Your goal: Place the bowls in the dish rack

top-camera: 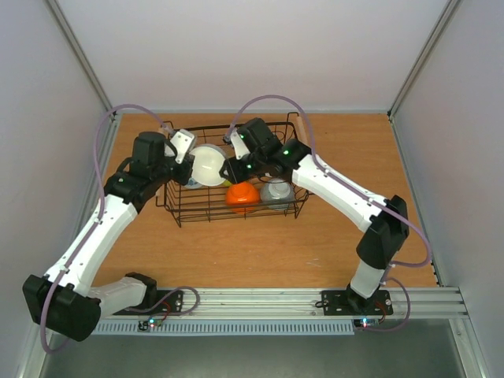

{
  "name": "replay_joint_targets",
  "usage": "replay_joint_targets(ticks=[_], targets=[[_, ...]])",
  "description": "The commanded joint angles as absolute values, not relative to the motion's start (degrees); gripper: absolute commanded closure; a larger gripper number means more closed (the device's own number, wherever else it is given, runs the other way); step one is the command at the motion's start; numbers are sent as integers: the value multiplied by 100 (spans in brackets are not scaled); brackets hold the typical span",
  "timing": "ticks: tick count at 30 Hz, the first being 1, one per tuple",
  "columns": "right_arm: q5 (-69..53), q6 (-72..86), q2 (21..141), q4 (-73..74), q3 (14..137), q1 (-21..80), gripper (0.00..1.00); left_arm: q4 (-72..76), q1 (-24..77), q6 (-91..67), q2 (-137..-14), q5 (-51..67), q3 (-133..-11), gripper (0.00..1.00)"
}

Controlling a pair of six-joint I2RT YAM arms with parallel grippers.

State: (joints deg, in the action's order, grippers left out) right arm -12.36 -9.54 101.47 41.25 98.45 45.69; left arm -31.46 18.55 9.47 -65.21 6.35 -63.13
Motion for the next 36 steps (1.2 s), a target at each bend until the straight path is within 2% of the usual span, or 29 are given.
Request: replay_joint_targets(ticks=[1, 3, 10, 15, 21, 27, 30, 33, 36], targets=[[-2435, -1668, 9390, 3386, 9685, 4726, 67, -3385, 1872, 1720, -6488, 1429, -6140, 100], [-2547, -1703, 9261, 3276, 9525, 4720, 61, -3423, 1872, 1748, -6486, 1529, -6120, 100], [-2959, -1854, 8887, 2798, 8861, 4703, 33, -3645, 1866, 1951, -6483, 1987, -6141, 100], [-3196, -1994, 8623, 2481, 8419, 4667, 23, -3938, 1635, 2142, -6508, 3225, -6242, 99], [-2830, -2053, 8393, 2468, 8246, 4650, 20, -4127, 1113, 2220, -6483, 4186, -6302, 100], [-2587, -2063, 8417, 2549, 8244, 4649, 19, -4239, 840, 2341, -6429, 4602, -6284, 99], [-2098, -2053, 8473, 2769, 8331, 4651, 18, -4245, 803, 2372, -6385, 4589, -6275, 100], [-1892, -2035, 8450, 2829, 8288, 4649, 13, -4262, 769, 2388, -6364, 4615, -6275, 100], [-2211, -1985, 8494, 2782, 8280, 4649, 4, -4276, 748, 2411, -6346, 4673, -6275, 99]])
